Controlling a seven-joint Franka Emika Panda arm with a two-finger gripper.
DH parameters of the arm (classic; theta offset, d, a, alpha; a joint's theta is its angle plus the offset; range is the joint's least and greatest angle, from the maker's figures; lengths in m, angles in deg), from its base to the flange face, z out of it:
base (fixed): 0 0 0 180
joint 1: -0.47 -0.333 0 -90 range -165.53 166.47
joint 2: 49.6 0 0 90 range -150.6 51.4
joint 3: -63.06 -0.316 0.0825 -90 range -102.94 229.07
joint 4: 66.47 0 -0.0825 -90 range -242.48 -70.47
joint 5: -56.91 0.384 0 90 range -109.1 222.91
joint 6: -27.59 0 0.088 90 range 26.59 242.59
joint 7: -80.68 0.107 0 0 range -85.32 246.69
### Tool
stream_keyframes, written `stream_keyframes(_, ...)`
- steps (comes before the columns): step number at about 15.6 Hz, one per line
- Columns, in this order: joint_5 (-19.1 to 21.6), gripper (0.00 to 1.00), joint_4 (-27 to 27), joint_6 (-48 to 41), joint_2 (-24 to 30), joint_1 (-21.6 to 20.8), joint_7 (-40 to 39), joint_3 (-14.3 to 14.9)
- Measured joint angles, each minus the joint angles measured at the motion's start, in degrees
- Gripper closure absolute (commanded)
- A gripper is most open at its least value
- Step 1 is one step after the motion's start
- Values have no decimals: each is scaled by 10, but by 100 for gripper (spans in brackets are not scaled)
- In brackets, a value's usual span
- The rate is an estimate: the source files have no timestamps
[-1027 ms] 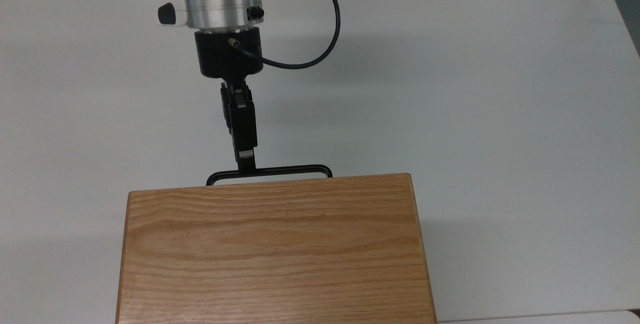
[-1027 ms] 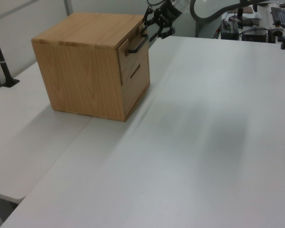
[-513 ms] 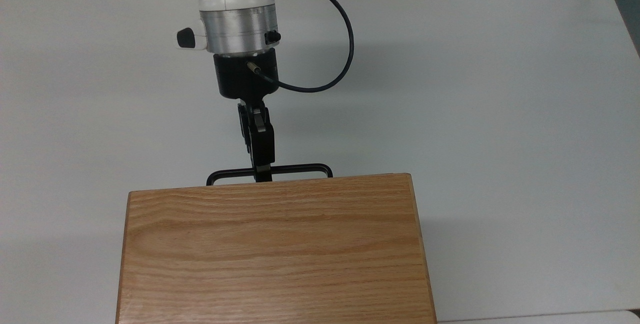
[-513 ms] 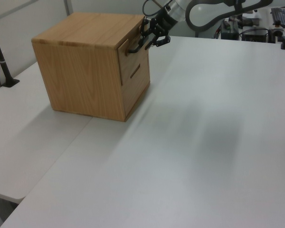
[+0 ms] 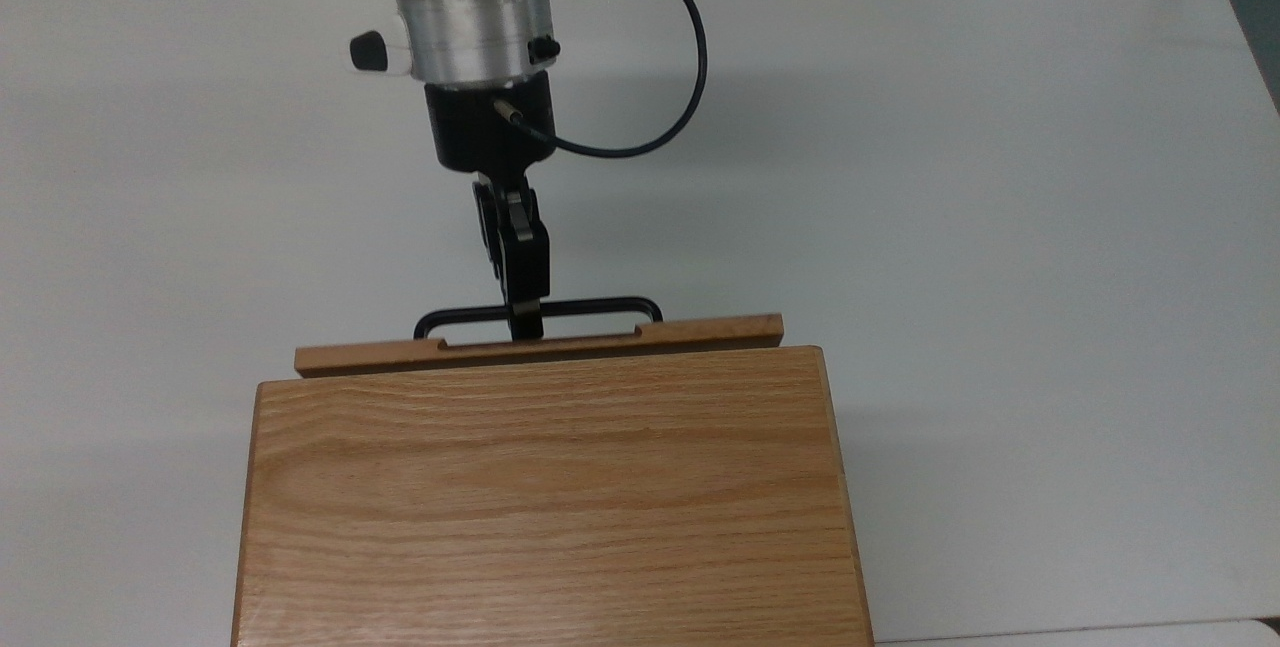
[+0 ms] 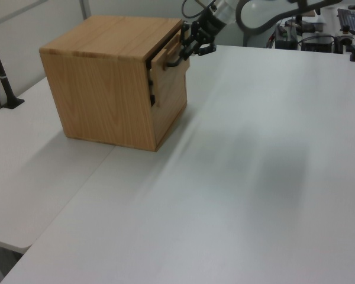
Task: Open the drawer by sliding it
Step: 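Pull the handle away from the cabinet, sliding the drawer out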
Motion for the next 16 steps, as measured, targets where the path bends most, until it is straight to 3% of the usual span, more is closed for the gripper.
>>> stream_keyframes(9, -2, 91, -117, -260, 164, 15, -101, 7)
stream_keyframes(13, -19, 90, -134, -350, 199, 23, -126, 7)
stream_keyframes(15, -29, 86, -137, -373, 206, 22, -127, 7)
stream_keyframes(16, -30, 76, -138, -374, 207, 21, -127, 6)
